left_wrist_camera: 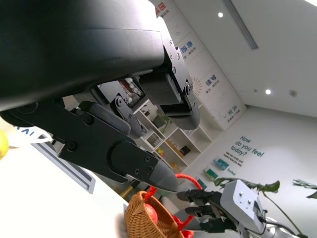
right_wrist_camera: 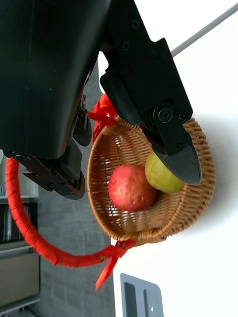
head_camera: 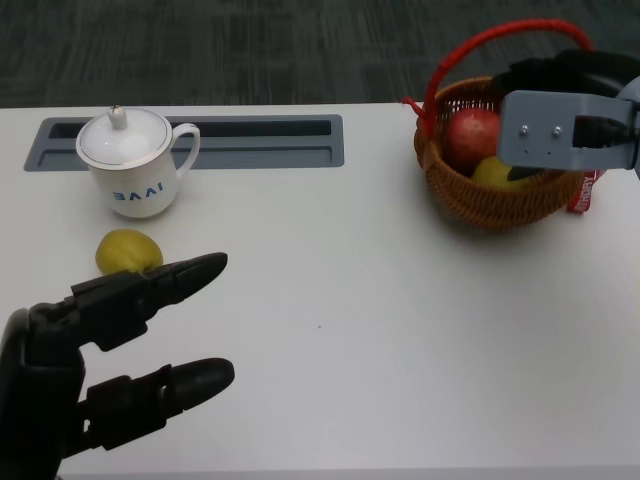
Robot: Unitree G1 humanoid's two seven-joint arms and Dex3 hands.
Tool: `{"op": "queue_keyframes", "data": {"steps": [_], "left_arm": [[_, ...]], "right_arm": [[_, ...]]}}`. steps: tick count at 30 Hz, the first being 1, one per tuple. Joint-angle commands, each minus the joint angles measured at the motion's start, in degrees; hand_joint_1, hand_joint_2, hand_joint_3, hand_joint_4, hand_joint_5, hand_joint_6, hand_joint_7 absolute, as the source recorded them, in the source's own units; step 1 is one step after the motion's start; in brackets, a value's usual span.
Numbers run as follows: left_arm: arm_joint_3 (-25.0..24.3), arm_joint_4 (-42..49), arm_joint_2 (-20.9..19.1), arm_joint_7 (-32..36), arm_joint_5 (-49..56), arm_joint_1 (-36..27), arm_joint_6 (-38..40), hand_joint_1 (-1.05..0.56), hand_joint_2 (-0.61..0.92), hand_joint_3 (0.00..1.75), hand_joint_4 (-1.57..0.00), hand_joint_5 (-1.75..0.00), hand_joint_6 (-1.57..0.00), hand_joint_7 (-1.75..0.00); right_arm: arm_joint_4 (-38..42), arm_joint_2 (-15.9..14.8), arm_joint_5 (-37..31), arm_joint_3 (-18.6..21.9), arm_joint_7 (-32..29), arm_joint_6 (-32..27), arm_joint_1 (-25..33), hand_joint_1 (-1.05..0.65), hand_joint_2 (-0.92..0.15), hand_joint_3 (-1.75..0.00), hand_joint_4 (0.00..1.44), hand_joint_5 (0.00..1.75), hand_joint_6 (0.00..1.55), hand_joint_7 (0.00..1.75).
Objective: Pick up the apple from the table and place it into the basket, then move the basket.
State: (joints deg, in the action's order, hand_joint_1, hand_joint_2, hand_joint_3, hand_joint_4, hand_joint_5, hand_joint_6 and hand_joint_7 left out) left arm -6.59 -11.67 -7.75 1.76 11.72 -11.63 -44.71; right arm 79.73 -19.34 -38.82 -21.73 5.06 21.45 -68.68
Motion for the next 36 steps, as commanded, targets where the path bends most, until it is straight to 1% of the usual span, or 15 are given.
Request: {"op": "queue_keyframes", "data": {"steps": [1,4,9,13,16,19,21,23,27,29,32,36], "left_arm": [[-1.02,0.92,-1.64,-0.23,-0.98,1.0,-1.21,-0.47,0.79,0.0,-0.96,-0.01,-0.86,0.0],[-1.57,1.41,-2.44,-0.33,-1.24,1.45,-1.43,-0.49,0.79,0.01,-0.96,0.0,-0.86,0.0],[-1.81,1.31,-3.21,-0.63,-1.52,1.64,-1.19,-0.51,0.8,0.0,-0.96,0.0,-0.86,0.0],[-2.18,1.42,-3.75,-0.91,-1.78,1.86,-1.02,-0.51,0.79,0.0,-0.96,0.0,-0.85,0.0],[-2.38,1.54,-4.12,-1.2,-2.25,2.08,-0.73,-0.51,0.8,0.0,-0.95,0.0,-0.85,0.0],[-2.45,1.23,-4.52,-1.57,-2.88,2.03,-0.04,-0.52,0.8,0.0,-0.94,0.0,-0.85,0.0],[-2.38,0.89,-4.8,-1.96,-3.55,1.84,0.35,-0.51,0.8,0.0,-0.94,0.0,-0.85,0.0],[-2.26,0.72,-5.06,-2.45,-4.31,1.73,0.44,-0.51,0.79,0.0,-0.94,0.0,-0.84,0.0],[-2.21,1.28,-5.74,-3.7,-5.89,2.06,0.05,-0.5,0.79,0.0,-0.94,0.0,-0.84,0.0],[-2.02,1.31,-5.74,-4.16,-6.15,2.07,-0.12,-0.5,0.78,0.0,-0.94,0.0,-0.84,0.0],[-1.77,0.98,-5.66,-4.63,-6.15,1.54,-0.26,-0.5,0.77,0.0,-0.94,0.0,-0.84,0.0],[-1.9,0.71,-5.84,-5.37,-6.63,0.54,-0.51,-0.49,0.76,0.0,-0.92,0.0,-0.84,0.0]], "right_arm": [[-1.27,-1.77,2.6,1.85,0.1,4.09,0.81,-0.69,-0.72,0.0,0.49,0.03,0.45,0.02],[-2.03,-2.81,4.5,3.16,-0.81,9.72,3.55,-0.65,-0.73,0.0,0.51,0.03,0.46,0.01],[-3.56,-4.59,7.88,5.44,-1.65,18.1,8.63,-0.7,-0.75,-0.01,0.54,0.02,0.5,0.02],[-5.3,-6.01,10.44,7.08,-1.91,27.06,13.87,-0.66,-0.75,0.0,0.58,0.02,0.54,0.02],[-6.23,-6.18,13.05,8.5,-0.34,32.67,17.61,-0.63,-0.77,-0.01,0.6,0.02,0.56,0.02],[-7.23,-5.57,15.66,9.77,0.59,37.37,21.35,-0.62,-0.8,-0.01,0.64,0.02,0.6,0.02],[-7.95,-4.37,18.72,11.0,2.5,41.17,23.97,-0.58,-0.8,-0.01,0.68,0.02,0.64,0.03],[-8.79,-2.72,22.47,12.24,5.79,44.54,26.41,-0.54,-0.81,-0.01,0.71,0.03,0.66,0.02],[-11.76,1.61,28.92,13.01,11.83,48.99,31.34,-0.5,-0.81,0.0,0.73,0.02,0.68,0.01],[-13.25,3.86,31.85,12.95,14.81,49.88,33.52,-0.49,-0.81,0.0,0.73,0.01,0.68,0.01],[-15.01,6.5,33.83,12.37,17.9,50.13,35.71,-0.51,-0.81,-0.01,0.7,0.0,0.65,0.0],[-16.68,9.47,34.27,11.54,20.54,50.11,37.5,-0.54,-0.81,0.0,0.58,0.0,0.54,0.0]]}}
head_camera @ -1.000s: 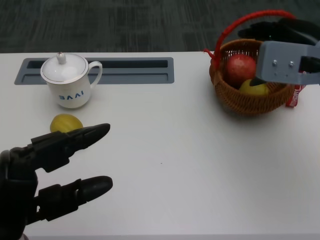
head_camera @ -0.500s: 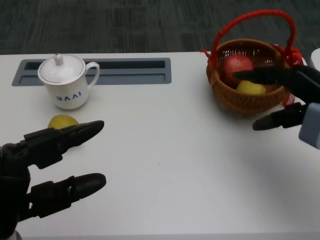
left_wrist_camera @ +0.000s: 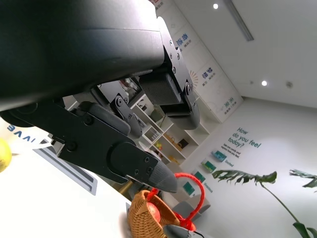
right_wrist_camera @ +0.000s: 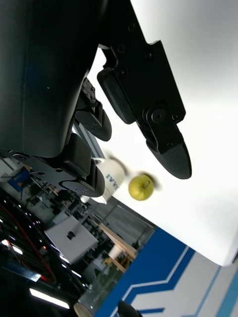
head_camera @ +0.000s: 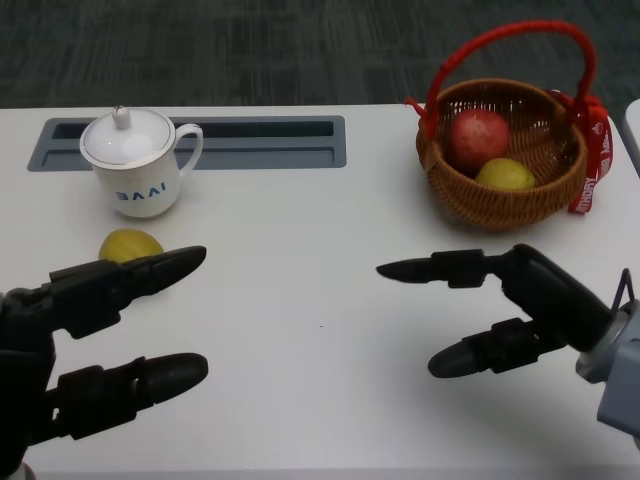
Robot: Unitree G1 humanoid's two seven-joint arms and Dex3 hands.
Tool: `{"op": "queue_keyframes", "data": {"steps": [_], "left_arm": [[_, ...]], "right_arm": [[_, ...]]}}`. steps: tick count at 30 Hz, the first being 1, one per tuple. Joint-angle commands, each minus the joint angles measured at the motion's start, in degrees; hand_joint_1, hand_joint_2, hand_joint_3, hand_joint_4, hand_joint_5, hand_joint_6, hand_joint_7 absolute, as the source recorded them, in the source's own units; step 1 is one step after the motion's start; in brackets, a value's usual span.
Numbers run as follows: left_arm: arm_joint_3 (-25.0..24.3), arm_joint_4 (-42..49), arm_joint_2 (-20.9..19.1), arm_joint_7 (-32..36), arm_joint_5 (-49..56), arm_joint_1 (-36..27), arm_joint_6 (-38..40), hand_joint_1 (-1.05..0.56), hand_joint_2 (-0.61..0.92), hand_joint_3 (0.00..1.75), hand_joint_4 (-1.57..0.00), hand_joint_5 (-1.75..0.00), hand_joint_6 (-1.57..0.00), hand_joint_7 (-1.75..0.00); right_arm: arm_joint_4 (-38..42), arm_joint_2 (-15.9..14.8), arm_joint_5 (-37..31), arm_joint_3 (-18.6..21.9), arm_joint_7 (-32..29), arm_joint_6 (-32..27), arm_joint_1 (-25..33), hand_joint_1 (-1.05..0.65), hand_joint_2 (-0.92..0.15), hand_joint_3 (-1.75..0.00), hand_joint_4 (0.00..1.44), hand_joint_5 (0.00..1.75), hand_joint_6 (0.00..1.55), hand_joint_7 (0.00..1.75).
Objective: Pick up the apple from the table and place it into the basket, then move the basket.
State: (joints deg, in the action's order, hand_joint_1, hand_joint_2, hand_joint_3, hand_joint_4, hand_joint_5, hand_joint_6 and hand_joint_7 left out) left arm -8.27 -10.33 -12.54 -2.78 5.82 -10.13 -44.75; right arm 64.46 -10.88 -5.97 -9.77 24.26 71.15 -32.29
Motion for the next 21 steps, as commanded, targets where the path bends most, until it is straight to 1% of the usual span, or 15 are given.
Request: {"op": "queue_keyframes", "data": {"steps": [1,3,6,9,12,21], "left_arm": [[-0.3,-0.82,-1.04,-0.99,-0.79,-1.26,-0.36,-0.49,0.76,0.0,-0.92,0.0,-0.84,0.0],[-0.43,-1.19,-1.02,-1.28,-0.8,-1.85,-0.22,-0.5,0.76,0.0,-0.92,0.0,-0.85,0.0],[-0.62,-1.7,-1.08,-1.55,-0.39,-2.68,-0.09,-0.51,0.76,0.0,-0.91,0.0,-0.85,0.0],[-0.79,-2.29,-1.1,-1.69,-0.13,-3.39,0.35,-0.52,0.76,0.0,-0.92,0.0,-0.85,0.0],[-0.69,-2.92,-0.85,-1.73,-0.25,-4.14,0.89,-0.52,0.74,0.0,-0.93,-0.01,-0.85,-0.01],[-0.66,-2.59,-0.65,-1.7,0.12,-4.91,-0.21,-0.51,0.73,0.0,-0.94,-0.01,-0.86,-0.01]], "right_arm": [[-1.71,1.66,1.41,-0.58,1.73,0.33,1.48,-0.55,-0.81,0.0,0.55,0.0,0.51,0.0],[-2.31,2.7,1.46,-0.86,2.41,-0.03,2.1,-0.57,-0.82,0.0,0.49,0.0,0.45,0.0],[-3.13,3.85,2.01,-1.23,3.74,-0.59,2.68,-0.57,-0.82,0.0,0.44,0.0,0.41,0.0],[-3.44,4.75,2.96,-1.27,4.96,-1.15,2.78,-0.57,-0.82,0.0,0.44,0.0,0.41,0.0],[-3.35,5.27,2.99,-0.99,4.78,-0.91,2.56,-0.57,-0.82,0.0,0.46,0.01,0.42,0.01],[-3.28,5.44,3.43,-0.58,4.78,-0.86,2.24,-0.55,-0.82,0.0,0.47,0.01,0.44,0.01]]}}
